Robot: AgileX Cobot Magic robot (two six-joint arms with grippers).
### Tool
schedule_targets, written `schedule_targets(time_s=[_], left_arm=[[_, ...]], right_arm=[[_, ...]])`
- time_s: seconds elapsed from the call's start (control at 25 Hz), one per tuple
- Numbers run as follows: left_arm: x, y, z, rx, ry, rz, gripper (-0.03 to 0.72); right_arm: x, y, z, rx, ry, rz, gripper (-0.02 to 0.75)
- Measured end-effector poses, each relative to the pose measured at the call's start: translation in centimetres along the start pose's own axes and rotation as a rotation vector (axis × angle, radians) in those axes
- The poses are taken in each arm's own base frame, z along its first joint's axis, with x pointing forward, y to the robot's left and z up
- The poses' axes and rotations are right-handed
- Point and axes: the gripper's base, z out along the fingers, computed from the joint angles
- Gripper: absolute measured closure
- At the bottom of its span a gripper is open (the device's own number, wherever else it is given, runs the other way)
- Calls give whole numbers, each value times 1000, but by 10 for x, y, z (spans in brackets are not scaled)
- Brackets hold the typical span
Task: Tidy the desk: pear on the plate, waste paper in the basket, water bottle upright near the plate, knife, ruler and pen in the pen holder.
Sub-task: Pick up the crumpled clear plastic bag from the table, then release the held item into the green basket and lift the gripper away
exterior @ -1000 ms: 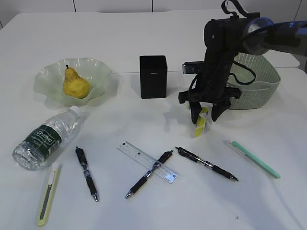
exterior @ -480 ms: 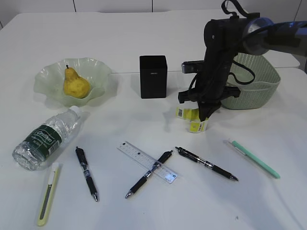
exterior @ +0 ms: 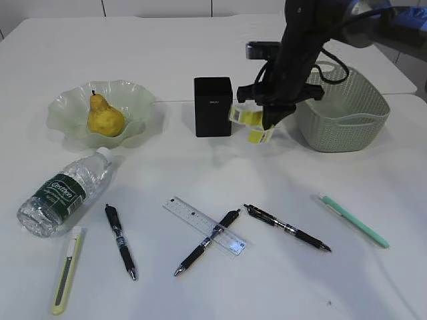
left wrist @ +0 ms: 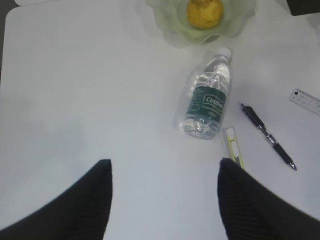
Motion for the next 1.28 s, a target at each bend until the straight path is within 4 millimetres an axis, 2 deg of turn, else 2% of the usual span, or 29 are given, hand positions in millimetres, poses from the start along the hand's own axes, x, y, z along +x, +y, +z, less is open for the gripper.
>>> schedule_targets(time_s=[0.28,0.44,0.6,0.8,0.92,1.16,1.28], left_arm=[[0,0,0,1,0,0,224],[0,0,0,1,0,0,224],[0,0,0,1,0,0,225],[0,0,0,1,0,0,225],[0,0,0,1,0,0,225],[0,0,0,1,0,-4,225],[0,-1,0,9,1,-7,225]], right_arm=[[-14,-1,-38,41,-120,-23,723],[-17,-11,-57,63,-162,-11,723],[-20,-47,-83,87,-212,60,723],[-16,-111,-106,141,-248,180,723],[-13,-133,-107,164,-241,220,723],[-11,-136,-97,167,-211,201,723],[-12,-139,-81,173,-179,200,723]])
